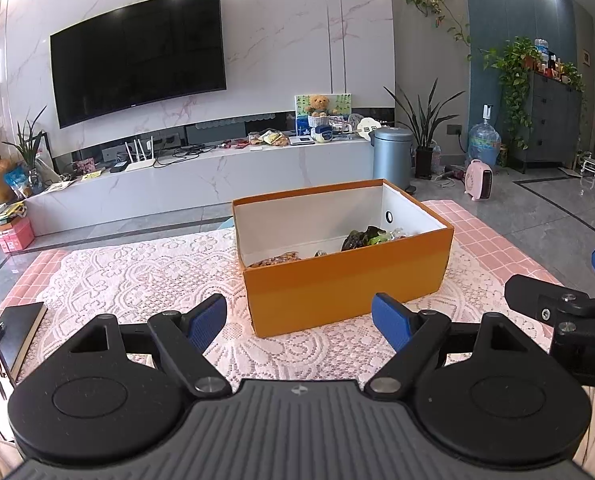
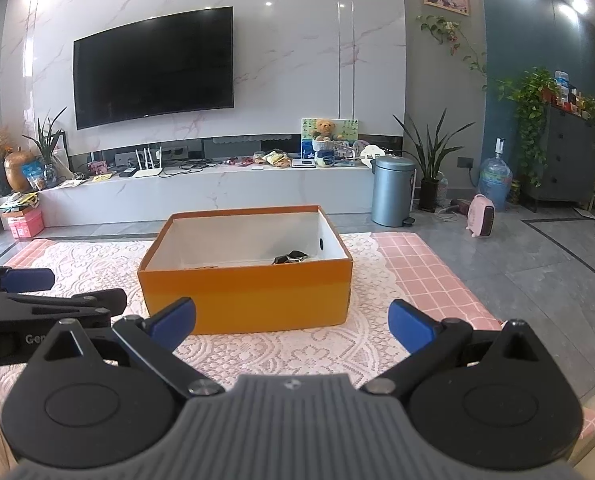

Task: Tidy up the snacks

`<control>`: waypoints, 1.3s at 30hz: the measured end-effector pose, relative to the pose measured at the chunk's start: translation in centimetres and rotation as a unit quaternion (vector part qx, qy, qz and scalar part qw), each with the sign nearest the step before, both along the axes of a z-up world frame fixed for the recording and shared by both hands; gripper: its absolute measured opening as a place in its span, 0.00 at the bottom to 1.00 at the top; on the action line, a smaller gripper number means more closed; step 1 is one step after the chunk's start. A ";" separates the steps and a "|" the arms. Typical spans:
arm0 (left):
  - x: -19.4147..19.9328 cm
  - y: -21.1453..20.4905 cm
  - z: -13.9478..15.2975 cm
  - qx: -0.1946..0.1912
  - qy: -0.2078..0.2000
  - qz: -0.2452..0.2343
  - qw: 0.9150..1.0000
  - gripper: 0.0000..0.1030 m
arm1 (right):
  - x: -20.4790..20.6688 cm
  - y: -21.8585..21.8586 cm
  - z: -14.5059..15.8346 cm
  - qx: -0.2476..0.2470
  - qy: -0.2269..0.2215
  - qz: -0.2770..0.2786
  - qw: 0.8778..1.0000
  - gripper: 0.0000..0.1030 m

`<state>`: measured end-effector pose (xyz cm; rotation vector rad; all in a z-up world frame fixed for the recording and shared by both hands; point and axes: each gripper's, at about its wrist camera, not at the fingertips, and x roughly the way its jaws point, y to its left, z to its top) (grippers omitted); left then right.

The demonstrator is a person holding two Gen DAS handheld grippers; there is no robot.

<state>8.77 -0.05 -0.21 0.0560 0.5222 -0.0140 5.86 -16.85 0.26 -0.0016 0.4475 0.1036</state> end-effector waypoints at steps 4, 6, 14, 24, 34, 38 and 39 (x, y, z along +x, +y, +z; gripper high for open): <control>0.1 0.1 0.1 -0.001 0.002 0.000 1.000 0.94 | 0.0 0.0 -0.1 -0.001 0.002 0.001 1.000 0.96; 0.1 0.2 0.2 -0.001 0.001 0.001 1.000 0.94 | 0.0 0.1 -0.1 -0.001 0.002 0.001 1.000 0.96; -0.1 0.4 0.3 0.001 -0.006 0.005 1.000 0.94 | 0.0 0.2 -0.2 -0.002 0.001 0.003 1.000 0.97; -0.3 0.5 0.4 0.002 -0.010 0.007 1.000 0.94 | 0.0 0.2 -0.4 -0.005 0.003 0.004 1.000 0.96; -0.3 0.7 0.6 0.002 -0.011 0.009 1.000 0.94 | 0.1 0.4 -0.6 -0.010 0.006 0.010 1.000 0.97; -0.3 0.7 0.7 0.002 -0.010 0.010 1.000 0.94 | 0.0 0.4 -0.5 -0.010 0.007 0.010 1.000 0.97; -0.3 0.6 0.7 0.003 -0.011 0.010 1.000 0.94 | 0.0 0.4 -0.5 -0.010 0.008 0.010 1.000 0.96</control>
